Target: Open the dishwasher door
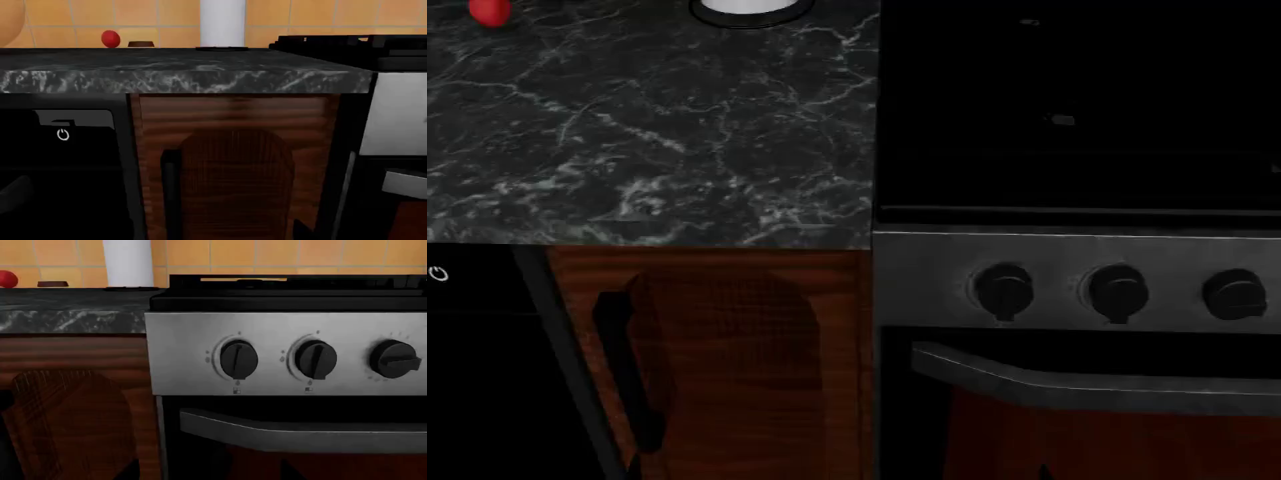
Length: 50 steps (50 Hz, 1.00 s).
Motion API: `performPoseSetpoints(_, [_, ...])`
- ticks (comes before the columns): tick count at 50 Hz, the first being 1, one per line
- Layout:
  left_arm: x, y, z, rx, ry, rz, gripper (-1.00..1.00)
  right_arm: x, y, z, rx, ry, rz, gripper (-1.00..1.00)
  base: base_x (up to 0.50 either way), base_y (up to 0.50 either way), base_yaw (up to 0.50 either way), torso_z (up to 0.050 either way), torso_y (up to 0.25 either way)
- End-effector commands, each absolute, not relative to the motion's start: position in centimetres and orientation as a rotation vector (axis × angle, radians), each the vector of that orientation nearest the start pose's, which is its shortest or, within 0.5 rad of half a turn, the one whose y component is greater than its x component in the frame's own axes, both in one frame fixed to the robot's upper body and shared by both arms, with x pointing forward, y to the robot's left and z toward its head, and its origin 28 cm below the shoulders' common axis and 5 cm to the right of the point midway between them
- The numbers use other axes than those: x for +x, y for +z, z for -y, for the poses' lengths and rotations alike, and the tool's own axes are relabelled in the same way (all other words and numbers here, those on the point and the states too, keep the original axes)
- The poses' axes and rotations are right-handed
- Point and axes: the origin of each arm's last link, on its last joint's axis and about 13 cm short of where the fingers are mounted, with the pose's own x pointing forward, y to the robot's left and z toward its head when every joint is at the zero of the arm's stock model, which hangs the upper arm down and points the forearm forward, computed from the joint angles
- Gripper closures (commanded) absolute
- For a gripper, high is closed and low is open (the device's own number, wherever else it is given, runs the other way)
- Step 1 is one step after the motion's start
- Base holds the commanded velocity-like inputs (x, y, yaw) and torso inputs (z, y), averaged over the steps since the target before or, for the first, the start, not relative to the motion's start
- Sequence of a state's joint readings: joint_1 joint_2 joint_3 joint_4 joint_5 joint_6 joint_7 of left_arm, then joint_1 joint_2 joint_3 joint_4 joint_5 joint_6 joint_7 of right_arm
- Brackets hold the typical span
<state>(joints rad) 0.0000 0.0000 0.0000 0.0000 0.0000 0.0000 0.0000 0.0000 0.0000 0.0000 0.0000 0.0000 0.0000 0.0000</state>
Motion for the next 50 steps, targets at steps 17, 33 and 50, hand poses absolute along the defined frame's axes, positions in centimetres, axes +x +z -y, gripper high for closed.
performPoseSetpoints(17, [20.75, 1.24, -20.71, -0.023, -0.001, -0.024, -1.00, 20.97, 1.46, 9.58, -0.014, -0.001, 0.020, -1.00, 0.00, 0.00, 0.00, 0.000, 0.000])
performPoseSetpoints(33, [20.83, 1.48, -20.91, -0.030, -0.001, -0.013, -1.00, 21.01, 1.49, 9.38, -0.011, 0.010, 0.014, -1.00, 0.00, 0.47, 0.00, 0.000, 0.000])
performPoseSetpoints(50, [20.88, 1.41, -20.81, -0.020, -0.006, -0.012, -1.00, 21.02, 1.20, 9.51, -0.001, 0.004, 0.014, -1.00, 0.00, 0.50, 0.00, 0.000, 0.000])
